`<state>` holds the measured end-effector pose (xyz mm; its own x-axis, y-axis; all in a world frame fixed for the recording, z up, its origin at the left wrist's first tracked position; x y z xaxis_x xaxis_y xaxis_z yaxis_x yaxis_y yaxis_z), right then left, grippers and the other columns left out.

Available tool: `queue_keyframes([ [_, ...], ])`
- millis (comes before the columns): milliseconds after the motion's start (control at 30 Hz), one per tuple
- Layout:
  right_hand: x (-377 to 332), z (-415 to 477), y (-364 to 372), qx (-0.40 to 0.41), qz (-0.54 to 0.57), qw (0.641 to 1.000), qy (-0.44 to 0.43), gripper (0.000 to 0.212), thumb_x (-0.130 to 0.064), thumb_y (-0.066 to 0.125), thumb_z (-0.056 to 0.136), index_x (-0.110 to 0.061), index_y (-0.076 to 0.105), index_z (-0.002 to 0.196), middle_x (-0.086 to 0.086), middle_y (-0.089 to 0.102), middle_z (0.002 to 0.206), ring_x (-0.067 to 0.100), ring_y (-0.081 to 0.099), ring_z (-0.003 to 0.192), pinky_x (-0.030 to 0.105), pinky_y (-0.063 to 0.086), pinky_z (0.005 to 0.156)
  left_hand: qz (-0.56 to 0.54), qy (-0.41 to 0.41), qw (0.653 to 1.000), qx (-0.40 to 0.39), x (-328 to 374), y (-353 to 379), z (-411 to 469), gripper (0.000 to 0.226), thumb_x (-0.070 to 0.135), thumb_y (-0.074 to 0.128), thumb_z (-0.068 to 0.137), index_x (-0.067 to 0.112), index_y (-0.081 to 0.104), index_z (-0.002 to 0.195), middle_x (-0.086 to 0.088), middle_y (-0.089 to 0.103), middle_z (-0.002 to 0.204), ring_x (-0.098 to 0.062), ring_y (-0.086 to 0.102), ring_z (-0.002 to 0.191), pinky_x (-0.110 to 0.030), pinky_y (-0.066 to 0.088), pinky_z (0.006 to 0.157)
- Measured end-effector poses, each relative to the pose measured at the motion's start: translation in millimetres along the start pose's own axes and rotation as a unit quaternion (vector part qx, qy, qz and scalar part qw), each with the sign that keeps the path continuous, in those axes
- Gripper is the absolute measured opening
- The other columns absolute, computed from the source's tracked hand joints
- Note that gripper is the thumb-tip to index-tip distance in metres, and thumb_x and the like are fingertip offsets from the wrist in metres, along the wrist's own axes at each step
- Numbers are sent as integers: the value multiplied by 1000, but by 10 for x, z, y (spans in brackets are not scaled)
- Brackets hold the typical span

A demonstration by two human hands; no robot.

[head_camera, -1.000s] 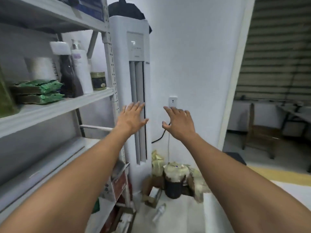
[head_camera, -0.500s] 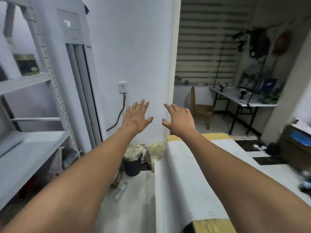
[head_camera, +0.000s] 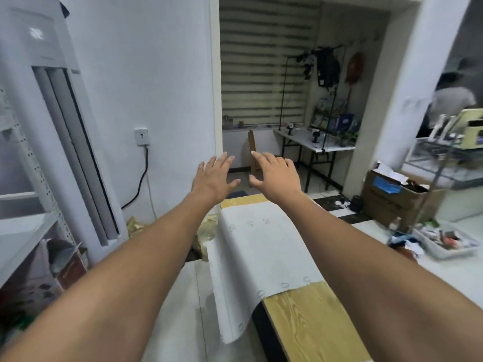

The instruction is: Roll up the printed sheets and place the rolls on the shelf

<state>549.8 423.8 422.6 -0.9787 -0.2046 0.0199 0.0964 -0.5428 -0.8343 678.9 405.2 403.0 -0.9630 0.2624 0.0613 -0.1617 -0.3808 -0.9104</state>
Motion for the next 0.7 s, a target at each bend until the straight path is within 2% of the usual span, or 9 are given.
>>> queue_keyframes([
  [300, 404, -886, -369, -25, -57, 996, 60, 63, -47, 42, 90, -29, 21, 147, 1, 35, 147, 25, 41, 125, 38, 24, 104, -15, 53, 998, -32, 510, 128, -453, 66, 49, 38, 92, 24, 10, 146, 2, 7, 155, -22, 7, 141, -43, 6, 113],
  [700, 1640, -1743, -974, -29, -111, 977, 179, 63, -47, 42, 90, -31, 20, 147, 0, 34, 148, 26, 38, 128, 43, 20, 110, -69, 169, 983, -24, 2157, 86, -374, 65, 49, 38, 93, 24, 11, 146, 3, 8, 155, -20, 8, 140, -42, 4, 113],
])
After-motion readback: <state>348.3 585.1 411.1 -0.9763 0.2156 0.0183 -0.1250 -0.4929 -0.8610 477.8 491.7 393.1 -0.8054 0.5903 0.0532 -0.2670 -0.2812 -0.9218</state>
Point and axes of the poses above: each hand's wrist, its own z-axis towards the middle knuckle, its own y-axis out of the palm, x = y × z, the point moved 10 cm from there along z, towards the middle knuckle
